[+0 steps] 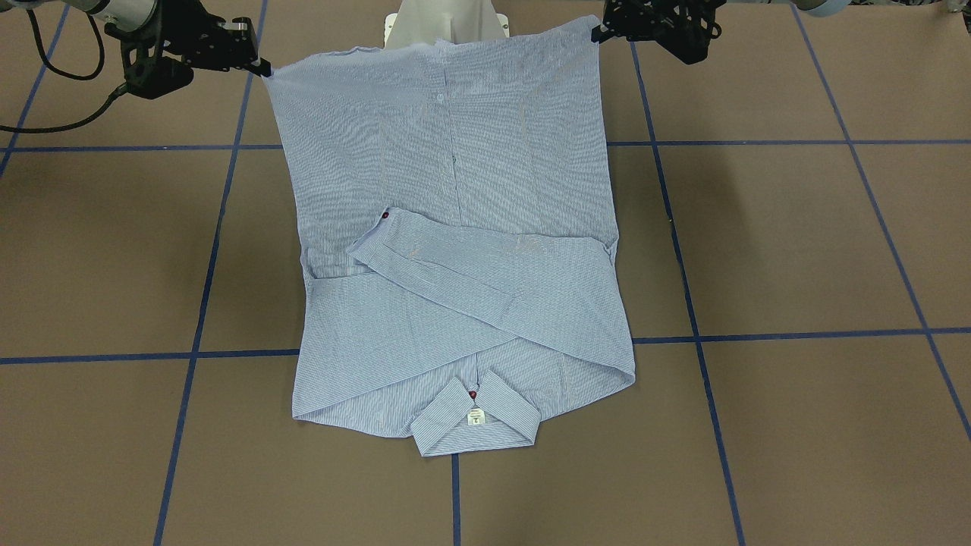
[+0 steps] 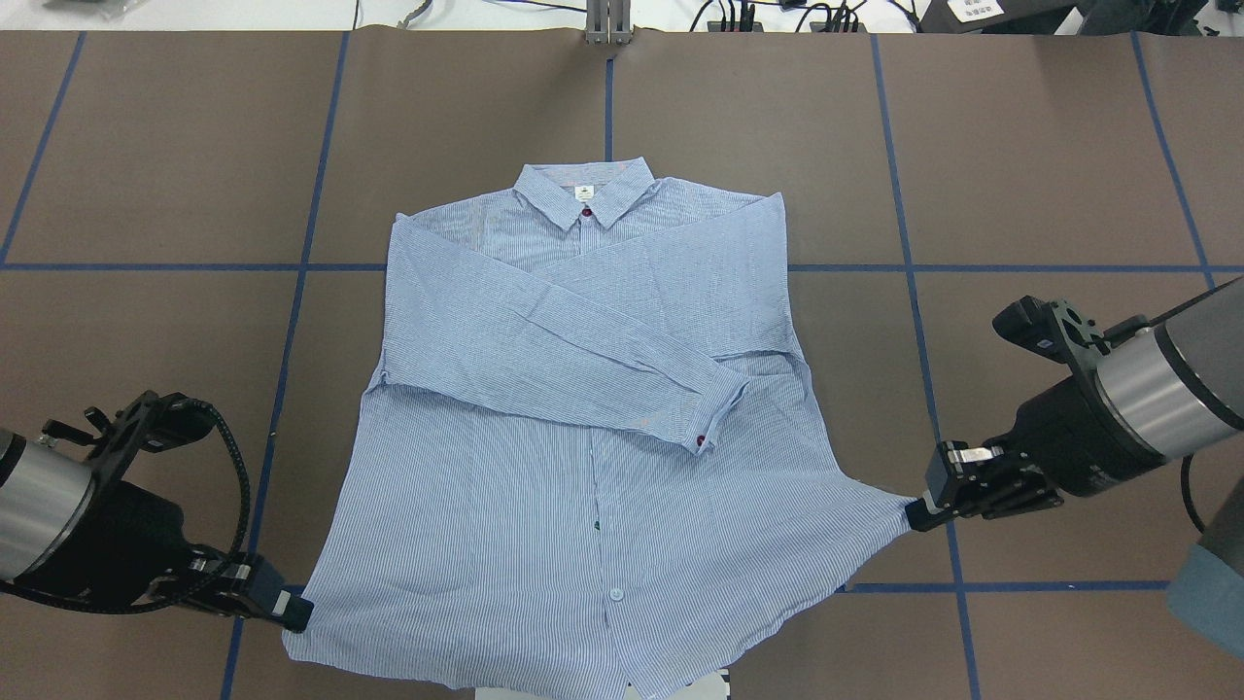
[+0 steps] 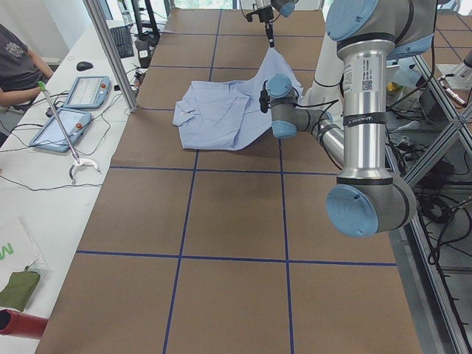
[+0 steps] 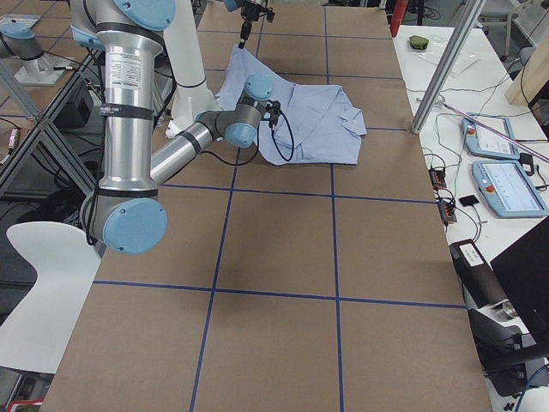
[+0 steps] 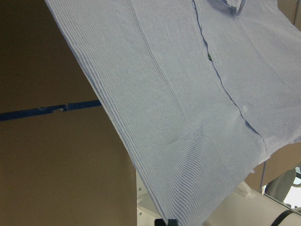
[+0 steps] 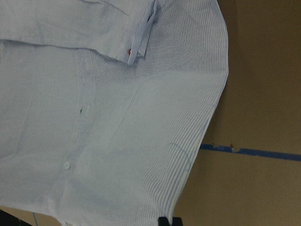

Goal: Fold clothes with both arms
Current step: 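Raise the hem with both grippers and carry it toward the collar, then lay the hem over the shoulders near the collar with both grippers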

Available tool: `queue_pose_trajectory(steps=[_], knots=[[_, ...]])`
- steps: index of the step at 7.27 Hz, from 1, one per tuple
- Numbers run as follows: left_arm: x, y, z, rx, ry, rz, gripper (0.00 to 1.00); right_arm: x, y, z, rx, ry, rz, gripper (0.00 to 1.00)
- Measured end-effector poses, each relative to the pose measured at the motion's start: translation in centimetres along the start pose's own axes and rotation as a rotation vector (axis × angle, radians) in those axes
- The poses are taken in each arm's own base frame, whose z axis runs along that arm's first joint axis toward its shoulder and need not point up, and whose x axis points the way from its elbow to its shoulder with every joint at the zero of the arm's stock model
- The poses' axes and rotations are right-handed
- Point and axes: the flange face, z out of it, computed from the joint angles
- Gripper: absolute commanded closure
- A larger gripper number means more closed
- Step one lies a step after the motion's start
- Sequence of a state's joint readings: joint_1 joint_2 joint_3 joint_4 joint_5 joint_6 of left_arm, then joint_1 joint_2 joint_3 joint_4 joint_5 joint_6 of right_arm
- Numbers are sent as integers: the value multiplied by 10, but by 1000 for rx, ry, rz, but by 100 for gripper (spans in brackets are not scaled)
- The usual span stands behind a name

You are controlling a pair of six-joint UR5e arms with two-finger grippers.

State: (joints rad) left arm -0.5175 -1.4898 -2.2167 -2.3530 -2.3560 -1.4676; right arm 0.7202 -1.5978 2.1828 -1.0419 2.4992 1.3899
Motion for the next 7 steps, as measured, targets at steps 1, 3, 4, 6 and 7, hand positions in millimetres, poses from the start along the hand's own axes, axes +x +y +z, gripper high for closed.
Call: queue_pose_trajectory(steps=[1, 3, 4, 6, 7], knots=[[-1, -13, -1, 28, -1, -5, 100, -5, -21, -4, 32, -8, 6, 100], [2, -58, -13, 117, 2, -19, 100, -17, -71, -11, 99, -21, 24, 100], [8, -89, -20, 167, -6, -35, 100, -24, -100, -14, 132, -23, 34, 100], [23, -154, -38, 261, -23, -76, 100, -41, -156, -10, 192, -10, 30, 100], [23, -182, -51, 304, -30, -94, 100, -48, -180, -7, 226, 3, 29, 100]])
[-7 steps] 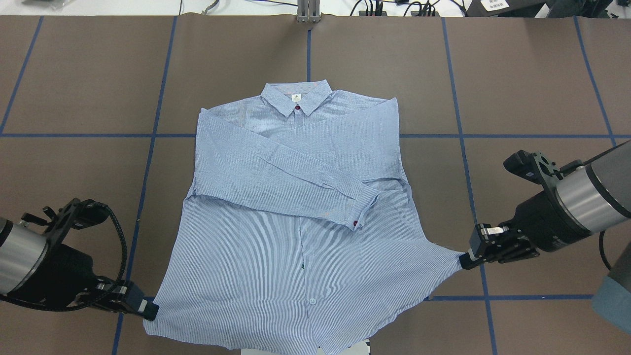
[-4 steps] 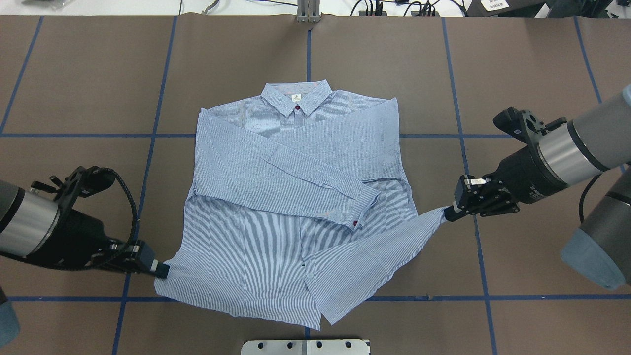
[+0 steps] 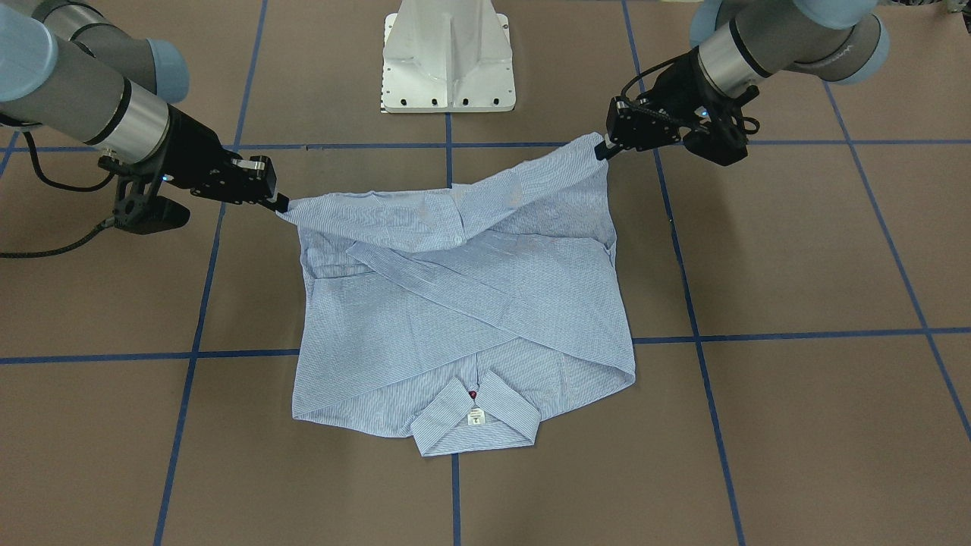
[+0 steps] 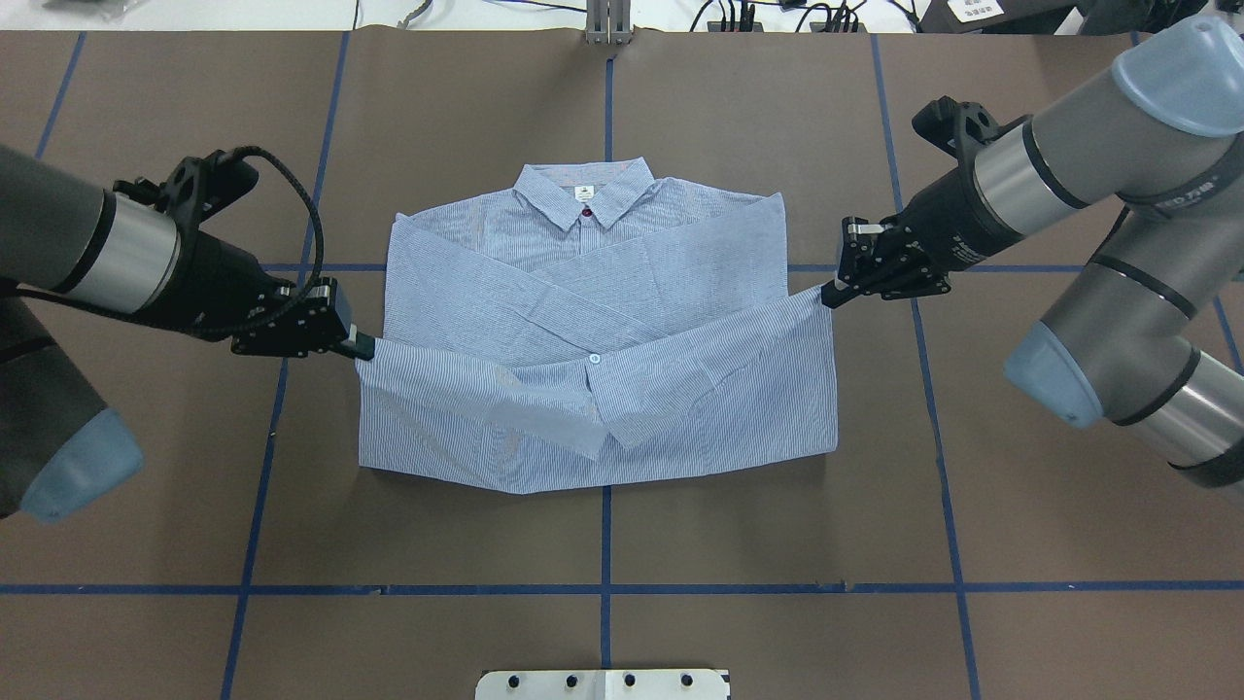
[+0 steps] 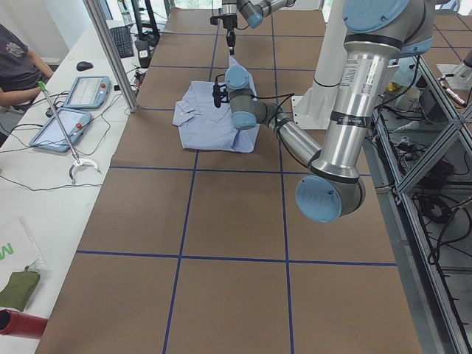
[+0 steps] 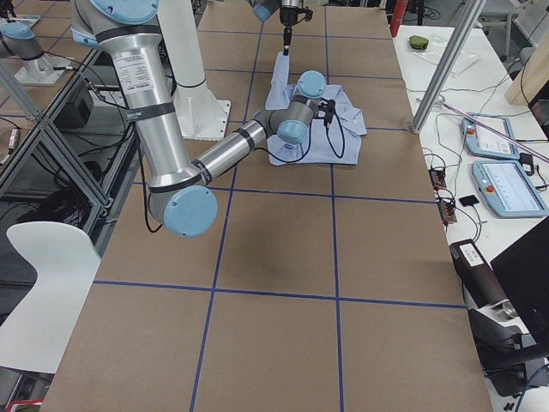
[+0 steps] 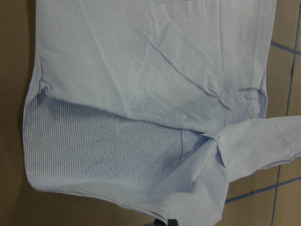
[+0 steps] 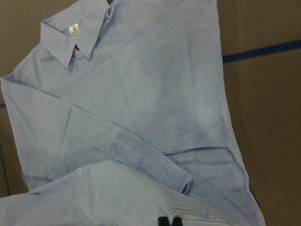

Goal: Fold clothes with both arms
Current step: 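Lay the hem over the shoulders near the collar with both grippers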

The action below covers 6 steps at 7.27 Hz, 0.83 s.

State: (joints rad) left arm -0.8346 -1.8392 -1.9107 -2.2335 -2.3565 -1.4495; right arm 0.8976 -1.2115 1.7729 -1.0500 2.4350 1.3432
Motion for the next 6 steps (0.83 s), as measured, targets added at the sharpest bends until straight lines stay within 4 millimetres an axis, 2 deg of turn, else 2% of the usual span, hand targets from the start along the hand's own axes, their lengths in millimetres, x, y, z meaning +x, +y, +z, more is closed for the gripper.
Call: queue_pose_trajectory(steps=[1, 3, 5, 6], knots=[[-2, -28, -5, 38, -11, -6, 100, -4, -21, 7, 31, 14, -9, 100], [-16, -70, -5, 82, -44, -18, 100, 6, -56, 7, 70, 42, -31, 100], [-21, -113, 16, 97, -79, -48, 100, 15, -89, 8, 90, 70, -34, 100], [-26, -132, 26, 102, -99, -54, 100, 13, -105, 13, 94, 80, -26, 100]])
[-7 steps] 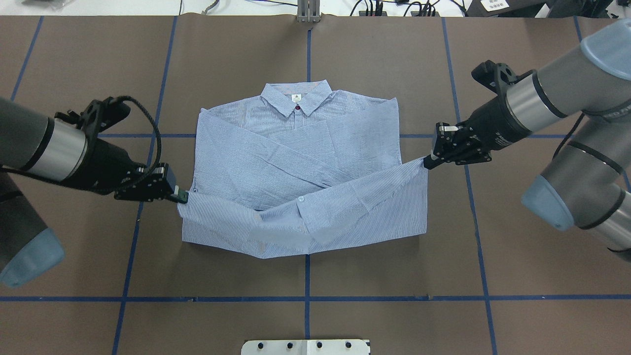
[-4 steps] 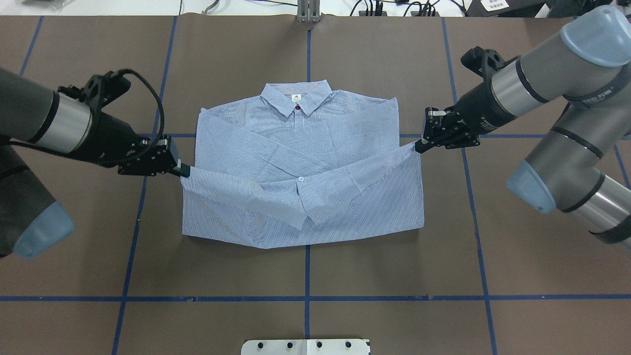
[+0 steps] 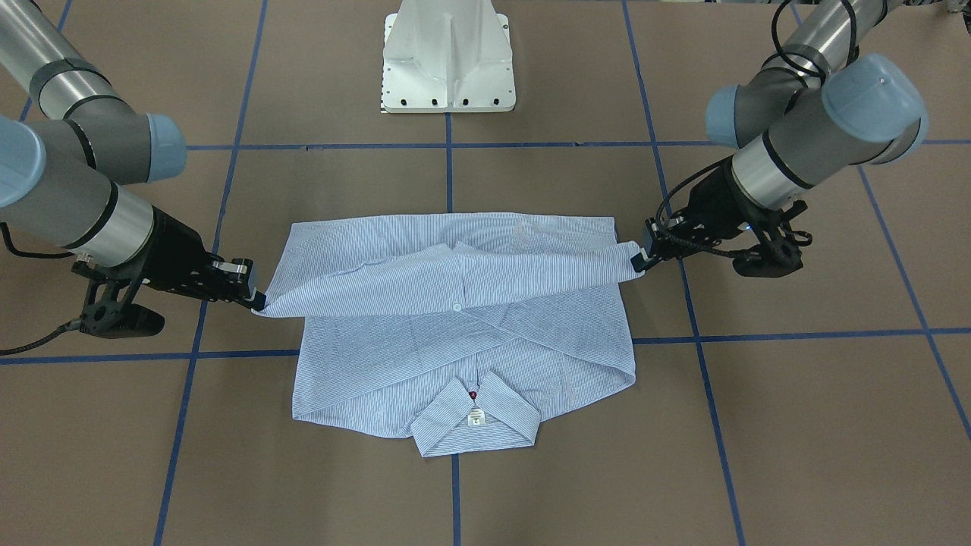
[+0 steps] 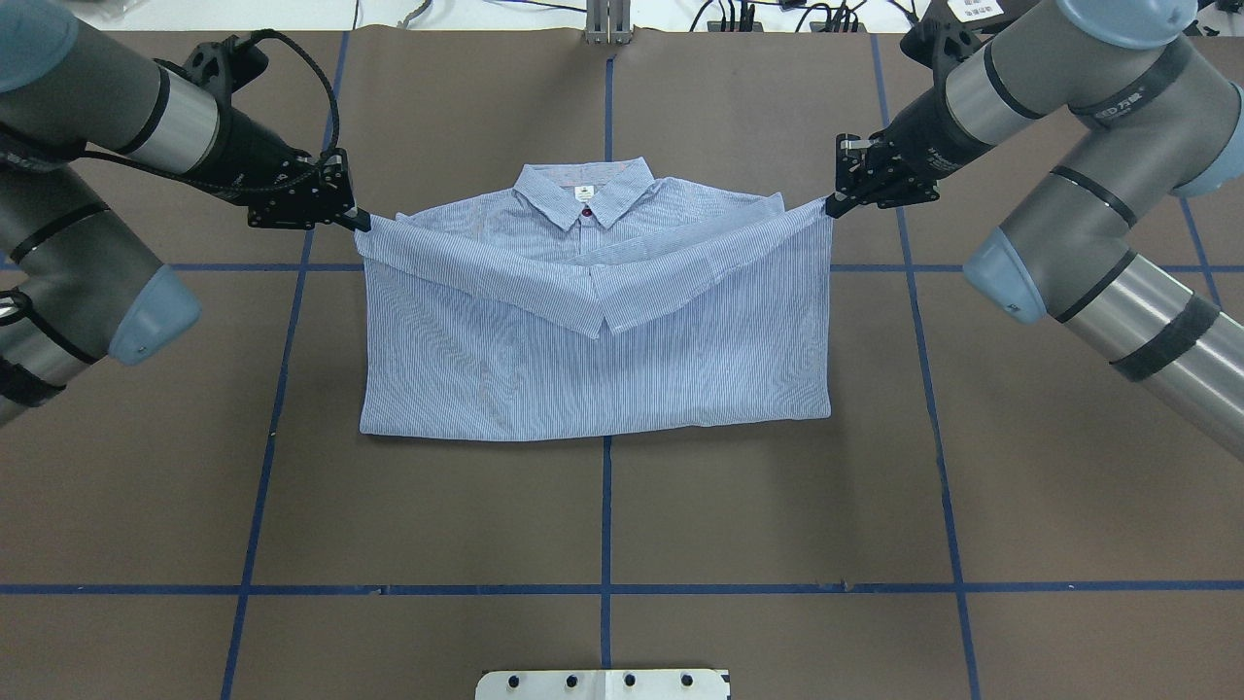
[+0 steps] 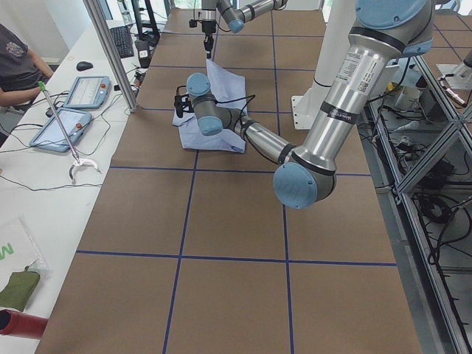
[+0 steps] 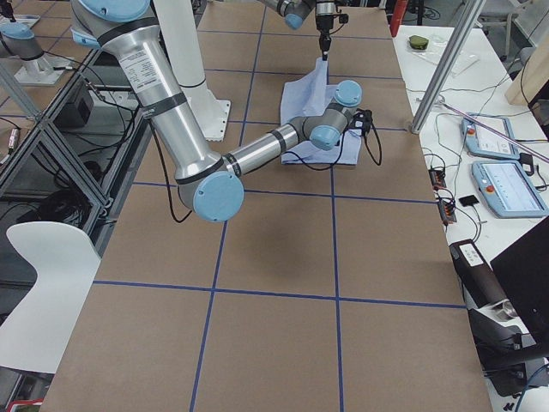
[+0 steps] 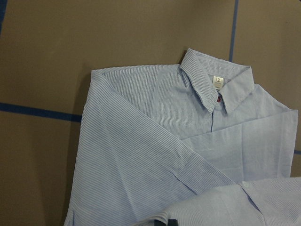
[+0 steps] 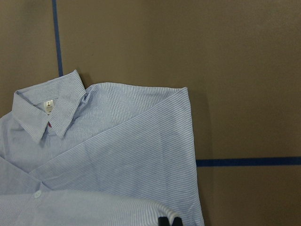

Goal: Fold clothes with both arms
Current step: 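Lay the hem over the shoulders near the collar with both grippers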

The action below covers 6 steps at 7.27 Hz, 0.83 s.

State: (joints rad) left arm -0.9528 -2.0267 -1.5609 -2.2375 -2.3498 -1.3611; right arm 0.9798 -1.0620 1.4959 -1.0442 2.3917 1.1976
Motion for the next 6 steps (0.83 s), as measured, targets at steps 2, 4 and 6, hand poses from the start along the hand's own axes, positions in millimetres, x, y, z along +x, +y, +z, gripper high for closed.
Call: queue_pose_trajectory(steps=[2, 4, 6], knots=[[-13, -27, 12, 22, -37, 5, 100, -14, -27, 13, 11, 18, 14, 100], [-28, -42, 17, 34, -57, 10, 100, -23, -42, 22, 18, 32, 23, 100], [-43, -51, 27, 31, -75, 13, 100, -20, -49, 29, 14, 45, 29, 100]])
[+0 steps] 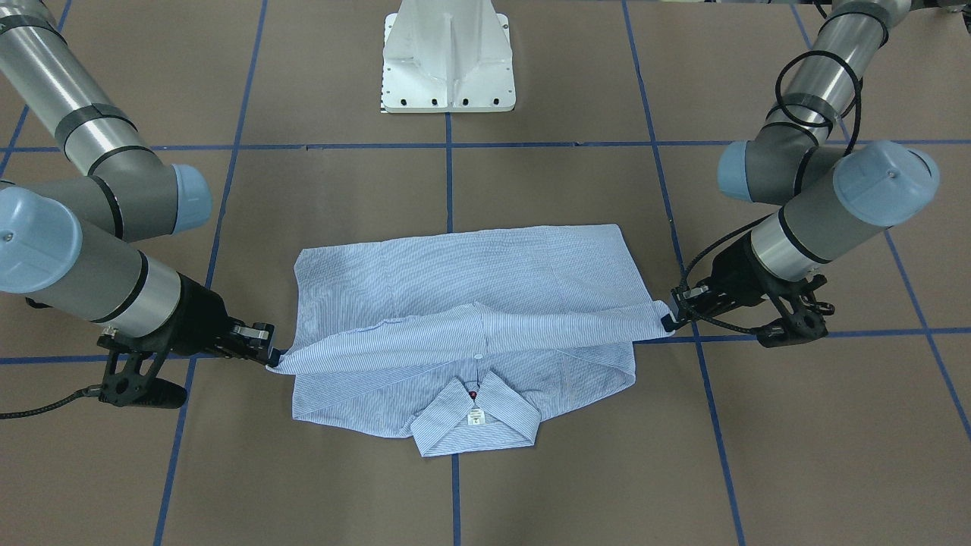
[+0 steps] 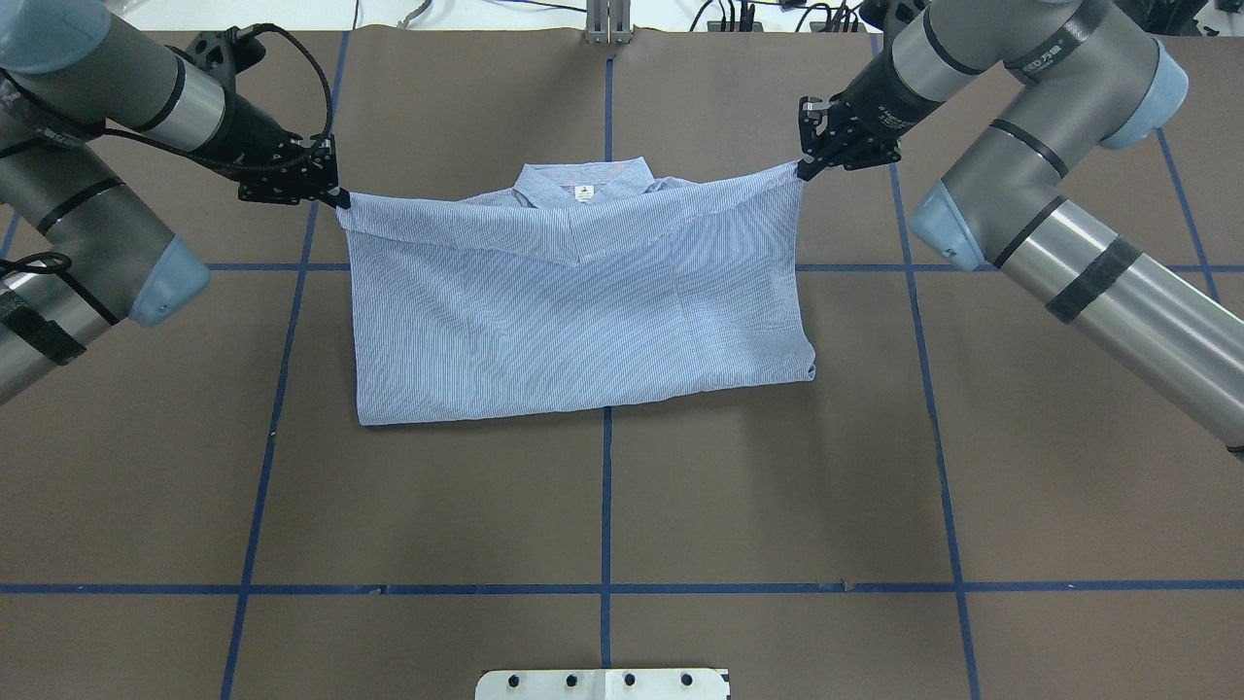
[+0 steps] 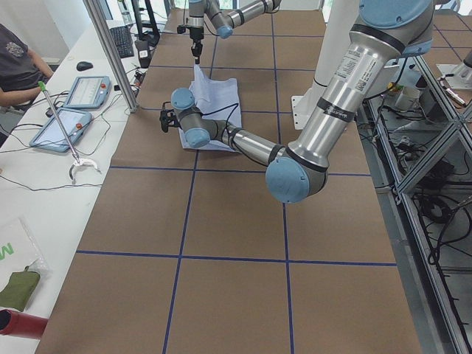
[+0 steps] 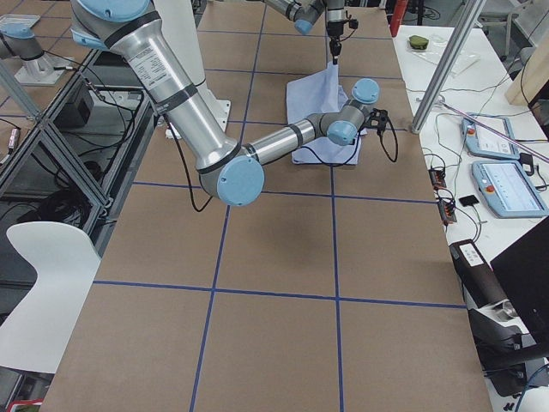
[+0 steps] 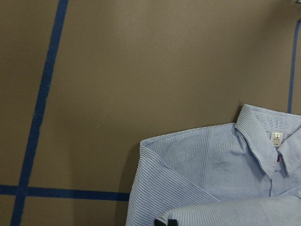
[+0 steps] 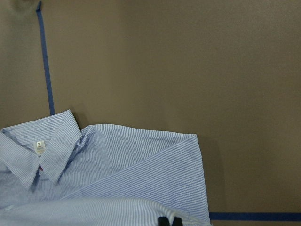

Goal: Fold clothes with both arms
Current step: 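Lay the hem over the shoulders near the collar with both grippers, then raise the opened left gripper away while the right gripper moves to the folded edge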

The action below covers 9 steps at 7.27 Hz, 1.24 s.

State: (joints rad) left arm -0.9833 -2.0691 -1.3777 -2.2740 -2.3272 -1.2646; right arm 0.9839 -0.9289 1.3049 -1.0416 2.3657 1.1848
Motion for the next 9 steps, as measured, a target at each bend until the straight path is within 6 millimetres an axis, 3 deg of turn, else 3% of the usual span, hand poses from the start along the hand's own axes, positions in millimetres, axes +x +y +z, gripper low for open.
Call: queue_pose_trajectory(steps=[2, 5, 6, 7, 8, 9], knots=[[-5, -5, 6, -1, -3, -1, 100, 6, -4, 7, -2, 14, -3, 100], [7, -9, 9, 0, 5, 2, 100, -8, -5, 8, 10, 12, -21, 100], [8, -9, 9, 0, 7, 3, 88, -13, -5, 7, 14, 10, -24, 30], [8, -9, 9, 0, 7, 4, 12, -15, -5, 8, 18, 12, -26, 0], [8, -9, 10, 4, 5, 4, 1, -13, -5, 10, 27, 19, -26, 0], [8, -10, 9, 15, 2, 5, 1, -8, -5, 13, 35, 28, -24, 0]])
